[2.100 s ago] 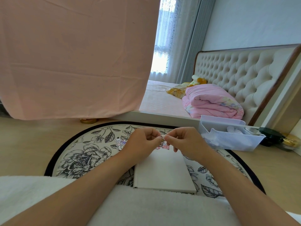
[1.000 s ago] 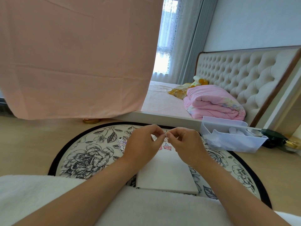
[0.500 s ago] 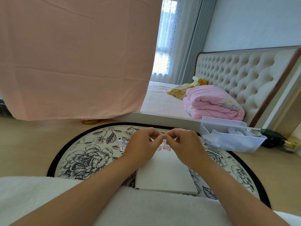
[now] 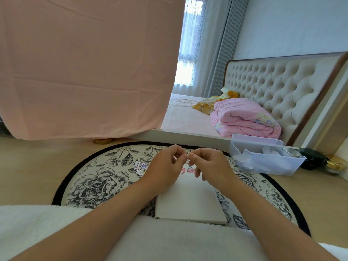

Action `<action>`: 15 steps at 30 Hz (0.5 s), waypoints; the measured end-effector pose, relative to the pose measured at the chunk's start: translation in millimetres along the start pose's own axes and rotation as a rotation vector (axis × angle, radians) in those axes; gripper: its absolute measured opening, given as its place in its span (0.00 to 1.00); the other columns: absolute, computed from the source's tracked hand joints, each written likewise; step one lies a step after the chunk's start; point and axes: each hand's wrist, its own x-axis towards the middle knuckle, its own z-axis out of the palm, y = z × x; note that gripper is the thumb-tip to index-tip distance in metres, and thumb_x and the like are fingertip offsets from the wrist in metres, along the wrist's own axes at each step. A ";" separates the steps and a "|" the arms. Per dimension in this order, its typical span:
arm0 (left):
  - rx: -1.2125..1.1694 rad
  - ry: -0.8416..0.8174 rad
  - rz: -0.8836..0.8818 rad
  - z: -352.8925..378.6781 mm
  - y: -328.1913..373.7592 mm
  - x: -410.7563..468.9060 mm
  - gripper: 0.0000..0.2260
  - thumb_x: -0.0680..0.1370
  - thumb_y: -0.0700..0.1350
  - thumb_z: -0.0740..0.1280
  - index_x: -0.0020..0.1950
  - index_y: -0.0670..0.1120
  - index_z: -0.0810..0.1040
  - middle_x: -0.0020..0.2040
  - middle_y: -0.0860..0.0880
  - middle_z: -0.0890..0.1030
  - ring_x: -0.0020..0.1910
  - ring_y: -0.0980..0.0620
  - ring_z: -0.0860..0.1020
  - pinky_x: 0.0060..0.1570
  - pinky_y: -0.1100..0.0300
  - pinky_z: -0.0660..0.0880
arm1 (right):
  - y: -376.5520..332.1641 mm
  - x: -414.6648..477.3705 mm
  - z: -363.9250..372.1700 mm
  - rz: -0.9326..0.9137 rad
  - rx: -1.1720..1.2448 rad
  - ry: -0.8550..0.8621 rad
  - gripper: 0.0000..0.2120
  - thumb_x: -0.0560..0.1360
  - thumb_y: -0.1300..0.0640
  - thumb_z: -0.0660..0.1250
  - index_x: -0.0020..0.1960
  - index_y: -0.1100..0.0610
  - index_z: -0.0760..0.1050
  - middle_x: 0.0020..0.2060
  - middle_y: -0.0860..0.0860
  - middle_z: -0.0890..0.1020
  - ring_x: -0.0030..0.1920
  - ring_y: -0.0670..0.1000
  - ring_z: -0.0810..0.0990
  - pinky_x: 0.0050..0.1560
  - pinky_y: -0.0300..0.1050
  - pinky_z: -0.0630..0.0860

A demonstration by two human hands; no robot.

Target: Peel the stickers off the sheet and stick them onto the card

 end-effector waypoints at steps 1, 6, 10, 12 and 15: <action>-0.001 -0.001 0.002 -0.1 0.0 -0.2 0.07 0.81 0.46 0.65 0.43 0.54 0.76 0.38 0.56 0.79 0.36 0.60 0.75 0.36 0.67 0.71 | 0.2 -0.2 0.1 0.018 0.024 -0.014 0.07 0.79 0.58 0.68 0.44 0.56 0.83 0.39 0.53 0.85 0.28 0.48 0.78 0.28 0.39 0.72; -0.039 -0.009 0.001 0.5 -0.5 -0.5 0.06 0.81 0.47 0.64 0.44 0.53 0.76 0.39 0.57 0.79 0.36 0.62 0.74 0.35 0.70 0.70 | -2.3 -2.2 -0.2 0.045 0.103 -0.026 0.06 0.78 0.56 0.70 0.48 0.57 0.84 0.42 0.51 0.86 0.32 0.48 0.80 0.29 0.41 0.75; -0.054 -0.019 0.011 -0.9 2.2 -1.0 0.07 0.82 0.47 0.65 0.44 0.53 0.76 0.39 0.57 0.78 0.37 0.63 0.74 0.36 0.71 0.70 | -3.1 -2.0 -3.0 0.023 0.146 -0.022 0.05 0.77 0.58 0.72 0.49 0.58 0.85 0.41 0.51 0.87 0.32 0.49 0.80 0.29 0.41 0.75; -0.057 -0.016 0.009 -1.1 4.2 -1.5 0.06 0.81 0.46 0.64 0.45 0.52 0.76 0.39 0.57 0.79 0.38 0.63 0.74 0.36 0.71 0.70 | -2.6 -1.5 -5.1 0.034 0.172 -0.019 0.05 0.77 0.58 0.72 0.49 0.58 0.86 0.41 0.51 0.87 0.33 0.50 0.80 0.30 0.41 0.75; -0.073 -0.020 -0.005 0.1 7.0 -2.0 0.07 0.82 0.45 0.64 0.44 0.52 0.75 0.39 0.57 0.78 0.37 0.63 0.75 0.36 0.69 0.73 | -2.6 -0.7 -7.1 0.043 0.177 -0.028 0.05 0.78 0.59 0.71 0.49 0.58 0.85 0.41 0.51 0.87 0.33 0.50 0.81 0.30 0.41 0.75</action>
